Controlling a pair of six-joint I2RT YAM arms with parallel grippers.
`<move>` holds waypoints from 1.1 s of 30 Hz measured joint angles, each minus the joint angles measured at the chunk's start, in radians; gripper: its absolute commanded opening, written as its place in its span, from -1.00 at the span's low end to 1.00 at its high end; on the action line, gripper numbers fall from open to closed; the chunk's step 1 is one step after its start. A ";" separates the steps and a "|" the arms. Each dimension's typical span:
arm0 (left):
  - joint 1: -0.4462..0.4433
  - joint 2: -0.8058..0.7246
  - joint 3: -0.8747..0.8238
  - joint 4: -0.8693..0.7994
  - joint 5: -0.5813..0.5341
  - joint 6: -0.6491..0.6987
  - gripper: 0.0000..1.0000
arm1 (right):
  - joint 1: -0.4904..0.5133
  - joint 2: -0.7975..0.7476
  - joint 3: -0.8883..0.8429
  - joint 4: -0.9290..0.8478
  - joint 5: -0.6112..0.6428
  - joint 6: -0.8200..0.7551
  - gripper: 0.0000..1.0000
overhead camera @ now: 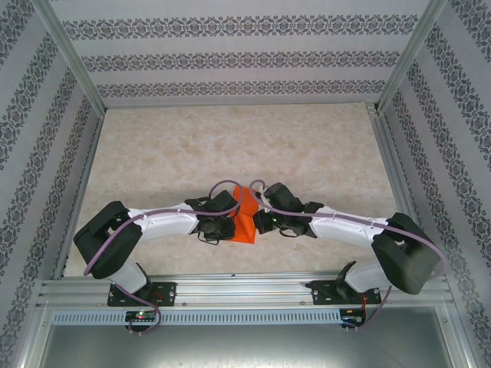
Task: Fold a paper plane with a square sheet of paper (pick it up from the middle)
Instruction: Fold the triangle a second time at the center of the table.
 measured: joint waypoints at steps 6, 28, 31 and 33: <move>0.000 0.001 0.010 -0.029 -0.015 0.023 -0.68 | -0.006 0.066 0.058 -0.021 -0.002 -0.045 -0.91; 0.000 0.001 0.014 -0.046 -0.031 0.045 -0.67 | -0.019 0.195 0.123 -0.042 0.002 -0.092 -0.91; 0.000 0.001 0.014 -0.046 -0.030 0.046 -0.68 | -0.019 0.204 0.128 -0.043 0.002 -0.093 -0.91; 0.000 0.001 0.014 -0.046 -0.030 0.046 -0.67 | -0.019 0.213 0.135 -0.042 0.002 -0.093 -0.91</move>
